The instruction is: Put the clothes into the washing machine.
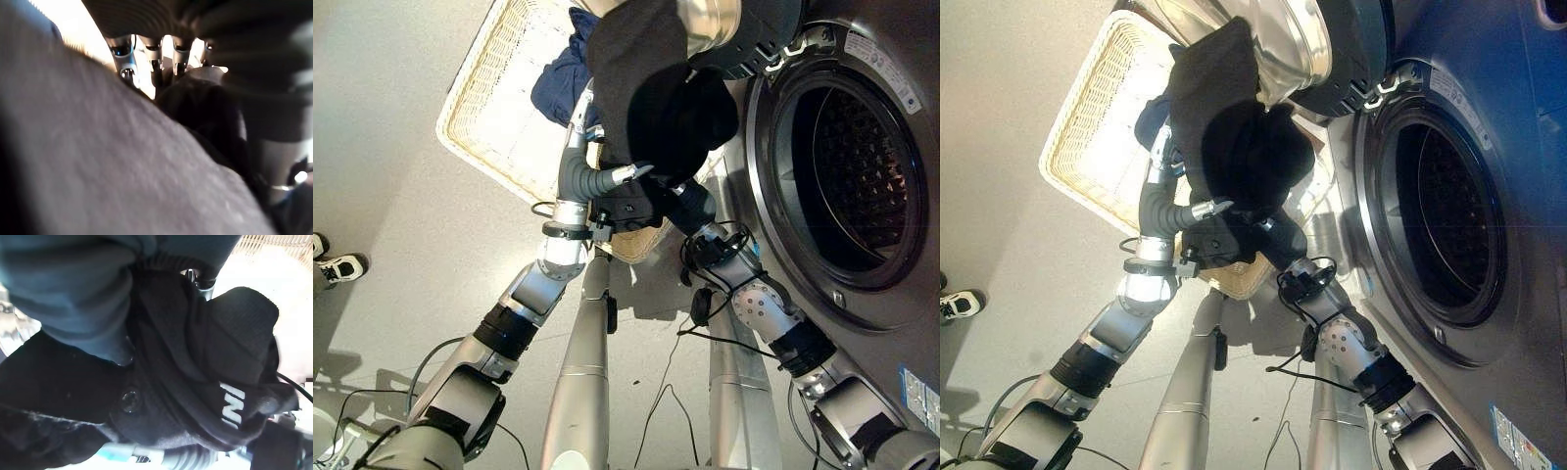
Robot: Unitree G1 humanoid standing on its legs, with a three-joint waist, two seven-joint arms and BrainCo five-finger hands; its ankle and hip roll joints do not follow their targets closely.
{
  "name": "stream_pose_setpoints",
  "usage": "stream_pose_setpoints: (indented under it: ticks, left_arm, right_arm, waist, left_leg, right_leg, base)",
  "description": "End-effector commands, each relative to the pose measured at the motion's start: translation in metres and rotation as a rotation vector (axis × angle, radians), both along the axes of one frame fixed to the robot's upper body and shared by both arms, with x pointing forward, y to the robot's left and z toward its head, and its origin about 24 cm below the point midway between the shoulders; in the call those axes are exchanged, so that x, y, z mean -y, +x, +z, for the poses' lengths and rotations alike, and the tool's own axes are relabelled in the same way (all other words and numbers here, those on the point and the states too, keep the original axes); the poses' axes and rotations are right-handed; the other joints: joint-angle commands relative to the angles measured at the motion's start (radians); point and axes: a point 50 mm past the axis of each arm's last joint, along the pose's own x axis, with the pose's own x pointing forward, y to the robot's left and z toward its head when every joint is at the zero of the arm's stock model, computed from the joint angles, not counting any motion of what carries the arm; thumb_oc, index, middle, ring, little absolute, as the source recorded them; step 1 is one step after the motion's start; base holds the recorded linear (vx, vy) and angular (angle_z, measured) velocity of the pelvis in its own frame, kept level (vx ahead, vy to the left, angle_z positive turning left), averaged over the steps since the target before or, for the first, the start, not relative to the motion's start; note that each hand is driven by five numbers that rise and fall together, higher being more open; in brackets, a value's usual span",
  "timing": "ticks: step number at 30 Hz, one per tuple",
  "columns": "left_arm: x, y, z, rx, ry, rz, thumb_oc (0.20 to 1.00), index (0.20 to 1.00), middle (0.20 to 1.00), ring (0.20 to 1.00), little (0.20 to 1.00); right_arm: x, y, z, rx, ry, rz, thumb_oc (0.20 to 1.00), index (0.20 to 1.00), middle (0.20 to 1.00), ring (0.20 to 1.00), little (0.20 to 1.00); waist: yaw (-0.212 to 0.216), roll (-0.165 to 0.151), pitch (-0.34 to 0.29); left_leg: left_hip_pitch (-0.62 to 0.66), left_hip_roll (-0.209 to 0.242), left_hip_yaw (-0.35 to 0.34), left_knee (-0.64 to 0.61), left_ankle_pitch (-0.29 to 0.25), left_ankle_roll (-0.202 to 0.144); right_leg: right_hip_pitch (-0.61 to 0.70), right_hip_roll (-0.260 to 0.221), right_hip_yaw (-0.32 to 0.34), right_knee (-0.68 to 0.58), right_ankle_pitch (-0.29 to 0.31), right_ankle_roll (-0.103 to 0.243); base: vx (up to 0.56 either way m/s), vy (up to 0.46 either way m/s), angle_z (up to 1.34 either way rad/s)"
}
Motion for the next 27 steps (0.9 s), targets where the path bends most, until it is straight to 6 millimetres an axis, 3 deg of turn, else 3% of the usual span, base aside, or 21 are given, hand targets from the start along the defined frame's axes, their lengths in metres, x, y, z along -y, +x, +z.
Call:
stream_pose_setpoints:
  ticks: [1, 13, 27]
  left_arm:
    - [-0.003, -0.005, 0.012, 0.102, 0.046, 0.062, 1.0, 1.0, 1.0, 1.0, 1.0]
    - [-0.024, 0.004, 0.006, 0.054, -0.046, 0.176, 1.0, 1.0, 1.0, 1.0, 1.0]
    - [-0.058, 0.02, -0.014, -0.051, -0.194, 0.346, 1.0, 1.0, 1.0, 1.0, 1.0]
  right_arm:
    - [-0.009, -0.02, 0.046, 0.222, 0.175, 0.072, 0.2, 0.2, 0.2, 0.2, 0.2]
    - [0.016, -0.019, 0.061, 0.339, 0.283, -0.009, 0.2, 0.2, 0.2, 0.2, 0.2]
    - [0.052, 0.0, 0.046, 0.244, 0.324, -0.175, 0.2, 0.2, 0.2, 0.2, 0.2]
  waist:
    - [0.003, 0.018, -0.021]
    - [0.003, 0.023, -0.021]
    - [-0.012, 0.022, -0.021]
  left_leg:
    - [-0.005, -0.078, 0.013, 0.107, -0.101, 0.038]
    - [-0.004, -0.068, 0.023, 0.102, -0.1, 0.034]
    - [-0.006, -0.056, 0.039, 0.098, -0.1, 0.025]
  right_leg:
    - [0.073, 0.025, -0.043, -0.287, 0.233, 0.126]
    - [0.071, 0.024, -0.043, -0.281, 0.229, 0.129]
    - [0.067, 0.031, -0.034, -0.28, 0.225, 0.13]
  base:
    - [0.0, 0.0, 0.0]
    - [0.0, 0.0, 0.0]
    - [0.0, 0.003, 0.0]
